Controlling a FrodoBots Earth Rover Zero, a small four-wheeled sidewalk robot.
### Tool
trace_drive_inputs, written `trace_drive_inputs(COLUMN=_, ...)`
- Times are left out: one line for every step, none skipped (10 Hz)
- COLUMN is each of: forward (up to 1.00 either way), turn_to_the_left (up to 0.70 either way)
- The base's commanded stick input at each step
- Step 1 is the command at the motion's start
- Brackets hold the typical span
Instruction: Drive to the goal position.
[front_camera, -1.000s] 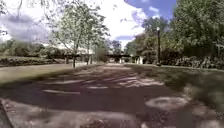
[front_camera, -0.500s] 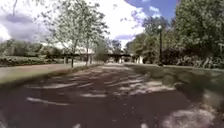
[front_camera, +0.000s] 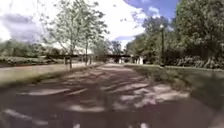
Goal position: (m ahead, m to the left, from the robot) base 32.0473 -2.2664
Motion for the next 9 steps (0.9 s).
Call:
trace_drive_inputs(forward=1.00, turn_to_the_left=0.00)
trace_drive_inputs(forward=1.00, turn_to_the_left=0.00)
trace_drive_inputs(forward=1.00, turn_to_the_left=0.00)
trace_drive_inputs(forward=1.00, turn_to_the_left=0.00)
trace_drive_inputs(forward=1.00, turn_to_the_left=0.00)
trace_drive_inputs(forward=1.00, turn_to_the_left=0.00)
trace_drive_inputs(forward=1.00, turn_to_the_left=0.00)
trace_drive_inputs(forward=1.00, turn_to_the_left=0.00)
trace_drive_inputs(forward=1.00, turn_to_the_left=0.00)
